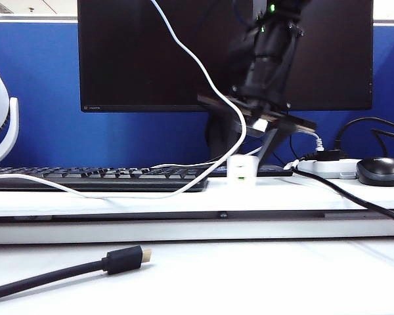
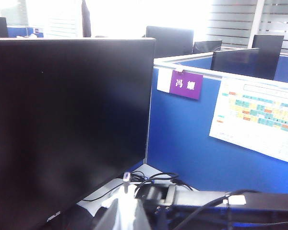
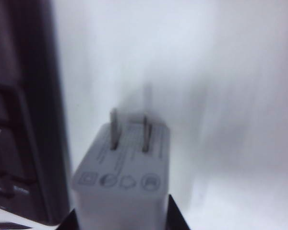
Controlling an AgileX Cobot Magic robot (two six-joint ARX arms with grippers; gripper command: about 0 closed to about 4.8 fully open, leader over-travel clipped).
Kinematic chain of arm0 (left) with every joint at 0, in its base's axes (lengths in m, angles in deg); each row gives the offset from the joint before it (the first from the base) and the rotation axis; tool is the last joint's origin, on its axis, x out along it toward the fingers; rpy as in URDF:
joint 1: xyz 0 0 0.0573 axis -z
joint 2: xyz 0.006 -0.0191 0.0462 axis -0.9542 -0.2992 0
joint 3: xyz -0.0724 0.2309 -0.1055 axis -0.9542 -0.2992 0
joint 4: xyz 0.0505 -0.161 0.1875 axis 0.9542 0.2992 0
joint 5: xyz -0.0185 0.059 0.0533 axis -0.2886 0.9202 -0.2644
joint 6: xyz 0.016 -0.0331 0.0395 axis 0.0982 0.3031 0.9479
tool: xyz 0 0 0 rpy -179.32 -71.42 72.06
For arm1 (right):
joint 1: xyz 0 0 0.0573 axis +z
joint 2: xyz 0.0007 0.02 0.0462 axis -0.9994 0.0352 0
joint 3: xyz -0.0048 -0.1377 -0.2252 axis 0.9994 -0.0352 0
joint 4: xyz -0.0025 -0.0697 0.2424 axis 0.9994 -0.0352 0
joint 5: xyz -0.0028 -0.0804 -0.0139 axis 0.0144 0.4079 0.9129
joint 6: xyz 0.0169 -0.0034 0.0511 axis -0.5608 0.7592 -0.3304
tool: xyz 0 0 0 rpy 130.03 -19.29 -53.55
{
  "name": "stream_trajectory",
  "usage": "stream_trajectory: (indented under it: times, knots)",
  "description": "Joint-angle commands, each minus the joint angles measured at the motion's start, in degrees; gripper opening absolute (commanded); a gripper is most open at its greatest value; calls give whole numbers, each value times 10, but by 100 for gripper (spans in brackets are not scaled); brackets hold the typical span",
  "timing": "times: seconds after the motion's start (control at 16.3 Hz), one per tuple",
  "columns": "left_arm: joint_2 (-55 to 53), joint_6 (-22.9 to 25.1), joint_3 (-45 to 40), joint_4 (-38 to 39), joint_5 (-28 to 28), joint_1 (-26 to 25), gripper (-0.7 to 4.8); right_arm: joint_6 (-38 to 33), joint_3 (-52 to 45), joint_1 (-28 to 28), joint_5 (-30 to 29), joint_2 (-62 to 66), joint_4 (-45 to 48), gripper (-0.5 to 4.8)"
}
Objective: Pick up the Type-C charging cable and the charging base, insert one end of the Type-C charger into the corresponding slot on the base, and finally place the plugged-in charger back on the table.
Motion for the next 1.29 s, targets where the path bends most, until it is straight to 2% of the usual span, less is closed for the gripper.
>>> stream_trajectory:
  times: [0.06,0.25,0.49,0.68,0.8,0.86,0.92,0.98,1.17,1.29]
  knots:
    - [2,1,2,-7,-2,0,-5,14,2,2,-110,-4,14,-6]
    - [2,1,2,-8,-2,0,-5,22,2,2,-315,-6,115,-6]
    - [2,1,2,-8,-2,0,-5,19,1,10,-329,4,210,-6]
    - [2,2,2,-8,-2,0,-5,19,0,10,-324,24,211,-6]
    - [2,2,2,-8,-2,0,-5,17,-1,10,-291,37,209,9]
    - [2,2,2,-8,-2,0,-5,9,-1,10,-288,39,207,72]
    - [2,2,2,-8,-2,0,-5,9,-1,10,-287,39,207,167]
    - [2,2,2,-8,-2,0,-5,9,-1,10,-282,39,207,238]
    - [2,2,2,-7,-2,0,-5,9,0,10,-272,39,207,247]
    - [2,2,2,-7,-2,0,-5,9,0,10,-273,38,205,299]
